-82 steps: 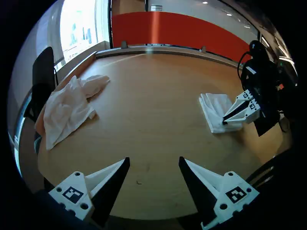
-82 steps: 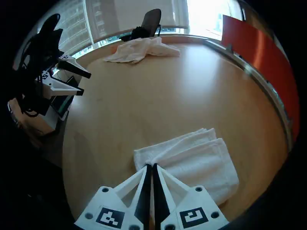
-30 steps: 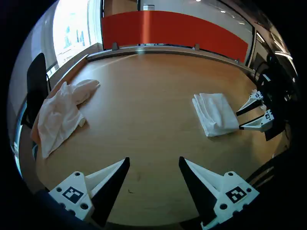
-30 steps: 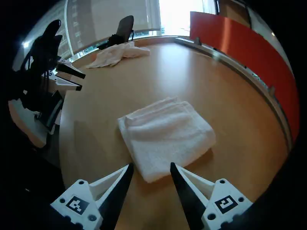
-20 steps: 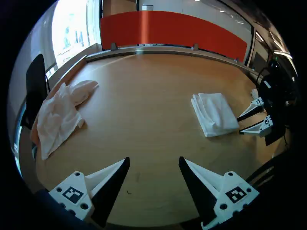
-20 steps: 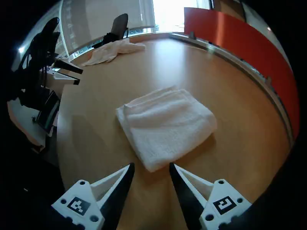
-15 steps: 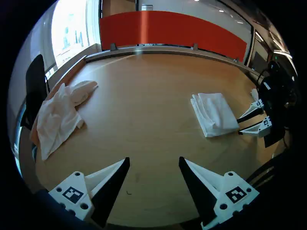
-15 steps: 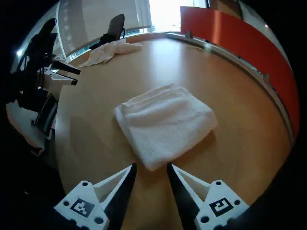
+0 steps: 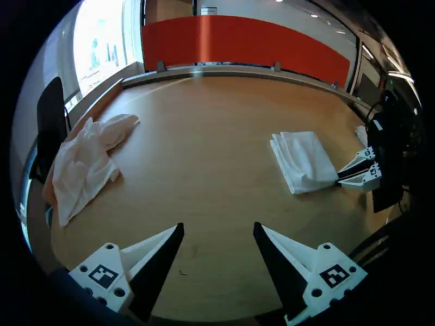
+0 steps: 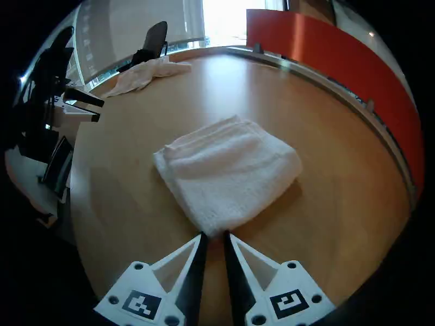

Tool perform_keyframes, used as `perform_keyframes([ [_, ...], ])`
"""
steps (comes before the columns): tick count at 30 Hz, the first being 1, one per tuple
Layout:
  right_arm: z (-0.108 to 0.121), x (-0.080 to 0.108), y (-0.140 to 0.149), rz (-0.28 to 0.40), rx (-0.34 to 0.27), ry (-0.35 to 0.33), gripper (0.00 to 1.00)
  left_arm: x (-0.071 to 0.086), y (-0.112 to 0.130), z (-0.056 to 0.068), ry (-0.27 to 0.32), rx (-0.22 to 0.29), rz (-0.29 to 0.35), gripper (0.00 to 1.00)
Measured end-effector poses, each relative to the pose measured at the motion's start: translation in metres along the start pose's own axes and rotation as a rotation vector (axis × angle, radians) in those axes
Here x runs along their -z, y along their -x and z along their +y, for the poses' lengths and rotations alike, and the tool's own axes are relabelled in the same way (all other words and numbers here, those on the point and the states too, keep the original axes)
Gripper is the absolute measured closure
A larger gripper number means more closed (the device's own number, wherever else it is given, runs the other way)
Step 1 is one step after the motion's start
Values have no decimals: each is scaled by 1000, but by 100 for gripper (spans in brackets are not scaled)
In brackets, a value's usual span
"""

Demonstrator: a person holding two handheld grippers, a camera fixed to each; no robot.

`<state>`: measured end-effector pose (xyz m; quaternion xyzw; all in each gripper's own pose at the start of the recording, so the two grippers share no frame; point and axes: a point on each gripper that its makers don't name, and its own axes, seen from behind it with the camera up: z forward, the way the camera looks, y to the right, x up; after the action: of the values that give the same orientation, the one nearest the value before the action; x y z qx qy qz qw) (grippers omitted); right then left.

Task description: Fold towel

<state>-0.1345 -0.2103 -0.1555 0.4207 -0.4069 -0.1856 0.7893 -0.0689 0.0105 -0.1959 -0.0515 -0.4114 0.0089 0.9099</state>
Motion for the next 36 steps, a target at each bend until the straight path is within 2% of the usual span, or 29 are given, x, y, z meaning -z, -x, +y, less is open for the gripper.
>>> perform_keyframes([
  [4,1,0,0,6,-6,1,94,0,1,1,1,1,0,5],
  [6,1,1,-1,11,-9,0,96,0,1,1,2,0,0,5],
  [16,19,21,-35,69,7,26,97,-1,-2,2,8,-9,5,5],
  [21,33,38,-65,111,34,45,97,-2,-8,5,13,-12,15,5],
  [25,44,55,-89,134,80,60,97,-1,-13,9,19,-17,26,5],
  [30,58,80,-122,170,140,88,97,1,-19,12,22,-25,37,5],
  [36,75,113,-150,201,175,116,97,2,-25,16,27,-23,50,5],
])
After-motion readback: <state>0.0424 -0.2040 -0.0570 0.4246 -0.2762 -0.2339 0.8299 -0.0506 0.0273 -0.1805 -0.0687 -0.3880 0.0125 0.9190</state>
